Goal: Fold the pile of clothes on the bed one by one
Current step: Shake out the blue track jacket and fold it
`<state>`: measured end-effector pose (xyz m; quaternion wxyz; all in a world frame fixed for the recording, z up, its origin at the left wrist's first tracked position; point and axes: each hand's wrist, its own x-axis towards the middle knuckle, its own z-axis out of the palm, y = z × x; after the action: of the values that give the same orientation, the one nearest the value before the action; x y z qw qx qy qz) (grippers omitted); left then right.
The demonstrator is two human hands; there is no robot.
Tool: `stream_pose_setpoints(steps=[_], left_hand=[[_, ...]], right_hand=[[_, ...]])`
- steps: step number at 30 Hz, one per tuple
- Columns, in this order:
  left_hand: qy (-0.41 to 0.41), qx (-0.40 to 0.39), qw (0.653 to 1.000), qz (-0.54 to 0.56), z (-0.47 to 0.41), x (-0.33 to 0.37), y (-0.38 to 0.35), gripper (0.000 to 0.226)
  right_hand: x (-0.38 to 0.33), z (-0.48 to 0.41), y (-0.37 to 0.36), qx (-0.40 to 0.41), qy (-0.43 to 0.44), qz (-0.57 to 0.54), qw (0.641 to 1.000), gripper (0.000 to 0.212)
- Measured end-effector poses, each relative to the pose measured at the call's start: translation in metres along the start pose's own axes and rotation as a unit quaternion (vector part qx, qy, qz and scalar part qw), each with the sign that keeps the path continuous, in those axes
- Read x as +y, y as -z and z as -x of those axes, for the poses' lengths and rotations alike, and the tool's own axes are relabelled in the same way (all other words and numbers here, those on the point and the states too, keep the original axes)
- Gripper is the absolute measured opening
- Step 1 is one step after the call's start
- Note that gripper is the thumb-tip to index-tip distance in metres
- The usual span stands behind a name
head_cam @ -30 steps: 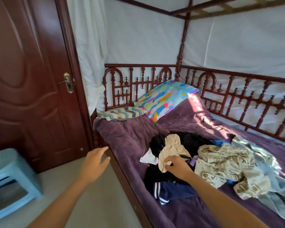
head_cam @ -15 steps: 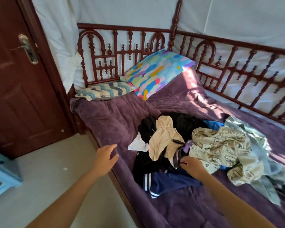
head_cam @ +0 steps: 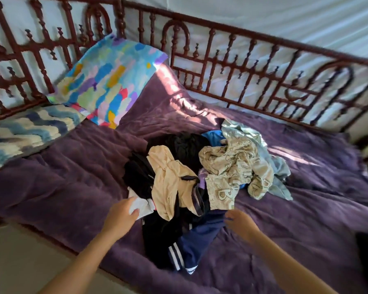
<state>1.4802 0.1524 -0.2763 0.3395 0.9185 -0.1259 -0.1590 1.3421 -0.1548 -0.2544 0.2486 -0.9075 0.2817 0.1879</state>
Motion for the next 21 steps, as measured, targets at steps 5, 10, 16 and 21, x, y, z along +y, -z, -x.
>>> stream_pose_setpoints(steps=[5, 10, 16, 21], left_hand=[[-0.067, -0.118, 0.990, -0.050, -0.038, 0.034, -0.060, 0.032], [-0.155, -0.223, 0.956, -0.107, -0.045, 0.088, -0.140, 0.045], [-0.142, -0.288, 0.926, -0.200, -0.056, 0.122, -0.203, 0.045], [-0.096, -0.305, 0.910, -0.263, -0.068, 0.115, -0.237, 0.048]], right_hand=[[0.037, 0.032, -0.001, 0.032, -0.092, -0.059, 0.994, 0.029], [0.100, 0.045, -0.009, 0.048, -0.179, -0.136, 0.973, 0.042], [0.130, 0.011, -0.032, 0.007, -0.177, -0.149, 0.973, 0.030], [0.143, -0.018, -0.052, -0.045, -0.157, -0.188, 0.968, 0.018]])
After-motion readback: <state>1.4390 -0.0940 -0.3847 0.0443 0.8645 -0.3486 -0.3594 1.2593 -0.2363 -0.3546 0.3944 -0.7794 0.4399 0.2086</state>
